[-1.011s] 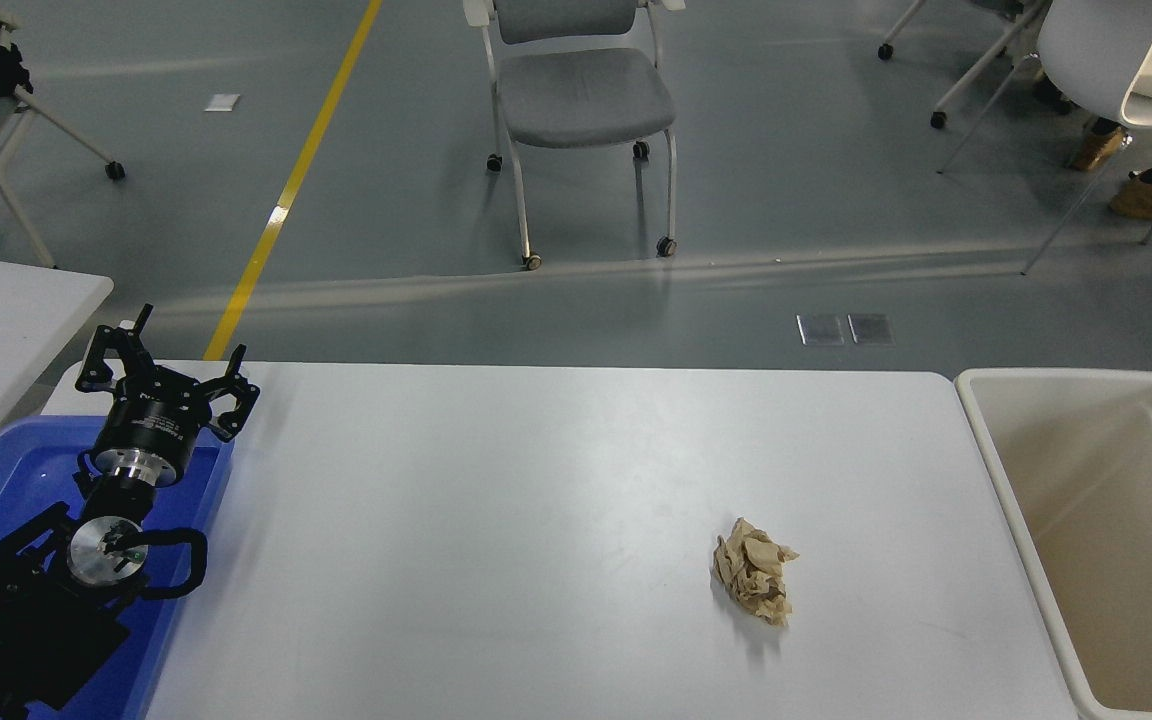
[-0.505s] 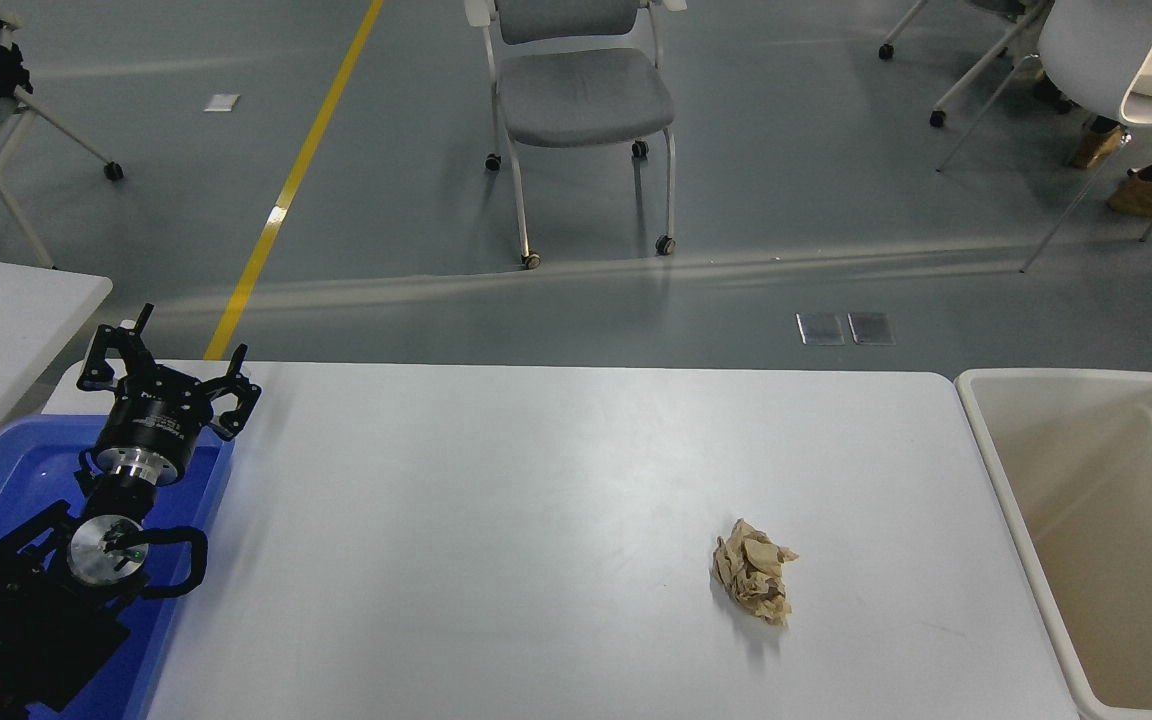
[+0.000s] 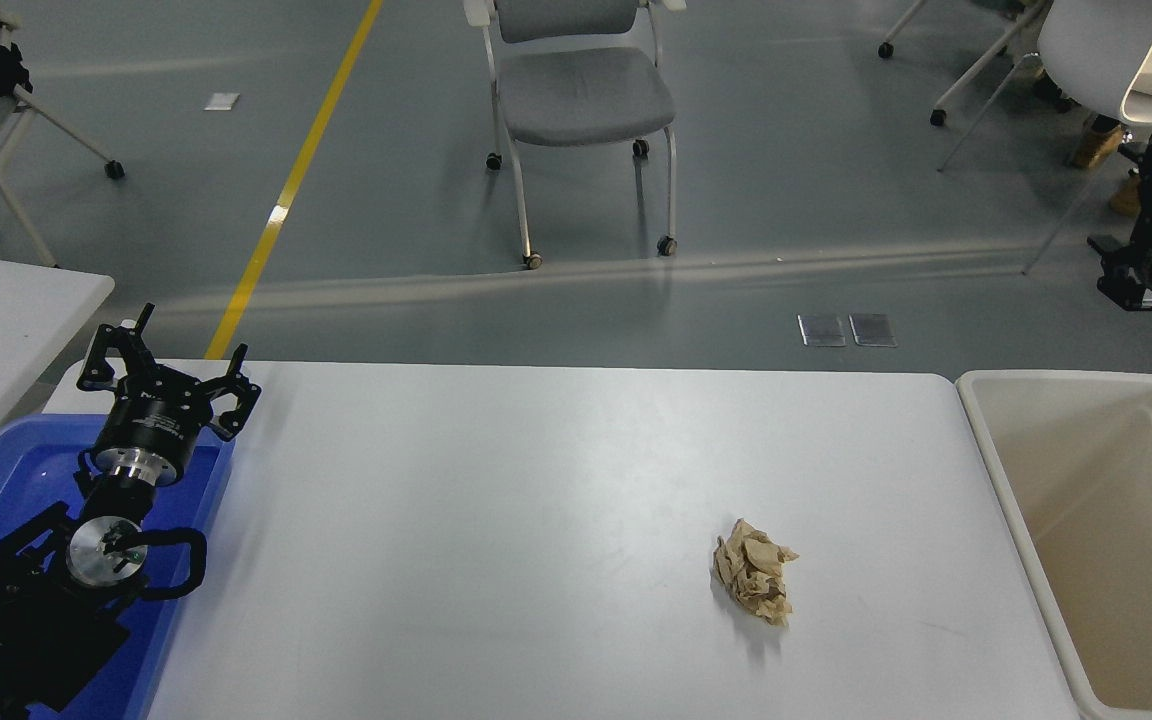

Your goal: Clean the table surface

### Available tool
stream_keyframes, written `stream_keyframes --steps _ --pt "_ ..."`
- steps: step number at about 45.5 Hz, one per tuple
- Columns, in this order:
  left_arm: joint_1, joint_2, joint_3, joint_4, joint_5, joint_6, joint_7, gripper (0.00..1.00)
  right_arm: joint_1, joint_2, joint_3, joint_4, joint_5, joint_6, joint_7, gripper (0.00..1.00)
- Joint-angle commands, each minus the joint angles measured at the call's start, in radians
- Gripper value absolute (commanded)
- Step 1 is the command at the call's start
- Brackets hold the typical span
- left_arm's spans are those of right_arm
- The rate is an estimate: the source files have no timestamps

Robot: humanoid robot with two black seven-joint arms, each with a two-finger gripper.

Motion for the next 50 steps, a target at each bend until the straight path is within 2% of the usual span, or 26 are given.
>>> stream_keyframes --steps 1,16,35,50 --pt "0.000 0.000 0.000 0.001 0.000 0.000 0.000 1.00 -0.022 0.027 0.050 0.047 0.152 0.001 0.004 0.98" --pt "0.000 0.000 0.000 -0.001 0.000 0.000 0.000 1.00 -0.136 0.111 0.179 0.050 0.164 0.014 0.016 0.99" --pt "0.000 0.000 0.000 -0.001 0.000 0.000 0.000 1.00 -0.275 0.199 0.216 0.051 0.164 0.057 0.161 0.99" --pt "0.000 0.000 0.001 0.001 0.000 0.000 0.000 1.00 -0.274 0.197 0.209 0.048 0.162 0.060 0.162 0.99"
